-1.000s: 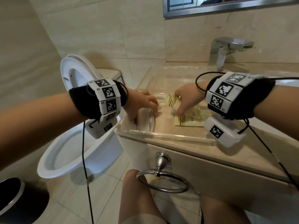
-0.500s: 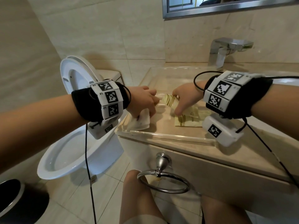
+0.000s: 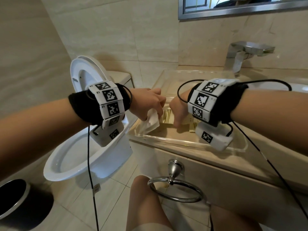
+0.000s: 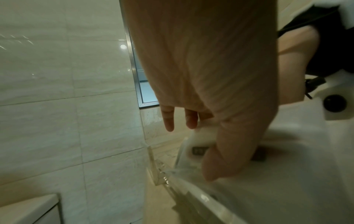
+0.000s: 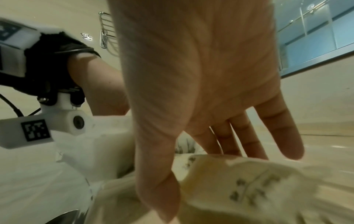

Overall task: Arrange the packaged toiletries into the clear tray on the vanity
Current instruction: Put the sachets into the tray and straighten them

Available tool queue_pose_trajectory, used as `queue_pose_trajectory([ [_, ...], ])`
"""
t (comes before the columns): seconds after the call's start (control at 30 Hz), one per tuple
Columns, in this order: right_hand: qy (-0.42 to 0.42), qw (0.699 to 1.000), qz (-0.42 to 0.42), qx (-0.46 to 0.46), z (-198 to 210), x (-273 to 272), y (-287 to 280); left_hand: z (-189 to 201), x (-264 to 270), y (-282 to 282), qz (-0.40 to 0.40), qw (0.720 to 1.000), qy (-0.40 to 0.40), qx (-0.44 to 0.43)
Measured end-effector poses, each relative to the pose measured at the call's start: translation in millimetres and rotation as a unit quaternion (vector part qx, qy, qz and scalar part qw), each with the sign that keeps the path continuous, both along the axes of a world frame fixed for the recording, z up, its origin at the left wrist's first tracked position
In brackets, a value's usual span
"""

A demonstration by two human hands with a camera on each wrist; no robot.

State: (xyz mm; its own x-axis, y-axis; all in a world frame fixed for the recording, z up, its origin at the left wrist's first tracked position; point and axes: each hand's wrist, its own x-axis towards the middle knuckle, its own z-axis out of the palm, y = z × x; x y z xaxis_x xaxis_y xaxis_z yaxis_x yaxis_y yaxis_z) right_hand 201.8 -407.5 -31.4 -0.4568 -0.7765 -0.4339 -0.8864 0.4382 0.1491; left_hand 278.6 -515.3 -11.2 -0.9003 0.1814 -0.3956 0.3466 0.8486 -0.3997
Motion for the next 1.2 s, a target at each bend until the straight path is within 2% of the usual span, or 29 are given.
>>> queue_pose_trajectory([
  [0.13, -0.052, 0.997, -0.002, -0.056, 1, 1, -3, 1, 1, -2, 0.009, 1.000, -0.003, 0.012],
  [0.2, -0.043, 0.997, -0.008, -0.064, 3, -3, -1, 1, 1, -3, 0.010, 1.000, -0.005, 0.013],
  [0.3, -0.025, 0.999, -0.019, -0.026, 6, -11, 7, 0, 0, -2, 0.013, 1.000, -0.010, 0.011],
  [0.4, -0.042, 0.999, -0.020, 0.019, 6, -15, 16, 0, -1, -1, 0.011, 1.000, -0.012, 0.009],
  [0.6, 0.037, 0.997, 0.048, 0.040, -3, -4, 6, 0, -3, -1, 0.006, 1.000, -0.008, 0.004],
  [0.83, 0.052, 0.997, 0.044, 0.046, -10, 0, -5, -4, -1, -11, 0.019, 0.999, 0.008, 0.038],
  [0.93, 0.062, 0.997, 0.040, 0.015, -13, 0, -8, -4, 0, -12, 0.020, 0.999, 0.012, 0.046],
  [1.2, -0.052, 0.998, -0.031, -0.031, 3, -7, -2, -1, 1, -3, 0.027, 0.999, -0.004, 0.032],
])
